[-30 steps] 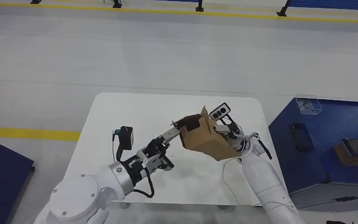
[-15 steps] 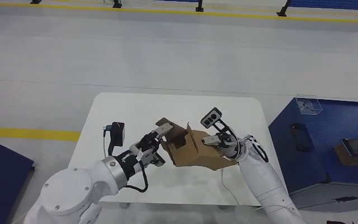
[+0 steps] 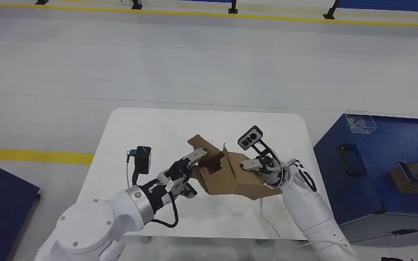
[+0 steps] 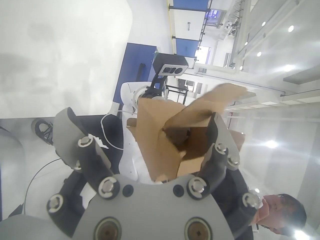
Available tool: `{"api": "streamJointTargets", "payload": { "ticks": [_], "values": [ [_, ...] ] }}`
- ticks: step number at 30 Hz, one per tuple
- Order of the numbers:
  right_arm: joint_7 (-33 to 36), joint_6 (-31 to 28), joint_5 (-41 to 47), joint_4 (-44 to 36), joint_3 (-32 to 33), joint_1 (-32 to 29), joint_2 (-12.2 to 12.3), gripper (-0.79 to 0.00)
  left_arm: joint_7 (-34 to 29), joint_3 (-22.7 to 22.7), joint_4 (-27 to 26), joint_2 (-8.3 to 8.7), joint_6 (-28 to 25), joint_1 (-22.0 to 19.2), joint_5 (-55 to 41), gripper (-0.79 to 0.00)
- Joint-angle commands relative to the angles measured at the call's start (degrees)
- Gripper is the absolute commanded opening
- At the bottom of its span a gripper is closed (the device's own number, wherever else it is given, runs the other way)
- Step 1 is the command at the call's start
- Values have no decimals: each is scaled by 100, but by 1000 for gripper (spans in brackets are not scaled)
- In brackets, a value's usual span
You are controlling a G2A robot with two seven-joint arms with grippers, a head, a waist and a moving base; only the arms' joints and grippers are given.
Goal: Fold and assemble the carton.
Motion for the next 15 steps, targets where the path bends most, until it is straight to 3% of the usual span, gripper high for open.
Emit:
{"api": "streamJointTargets", "payload": {
  "ticks": [1, 15],
  "values": [
    [0, -31, 116, 86, 19, 25, 2, -785, -50, -109, 0, 5, -119, 46, -55, 0],
    [0, -18, 644, 352, 47, 157, -42, -785, -459, -365, 0, 87, -480, 503, 65, 0]
  ]
}}
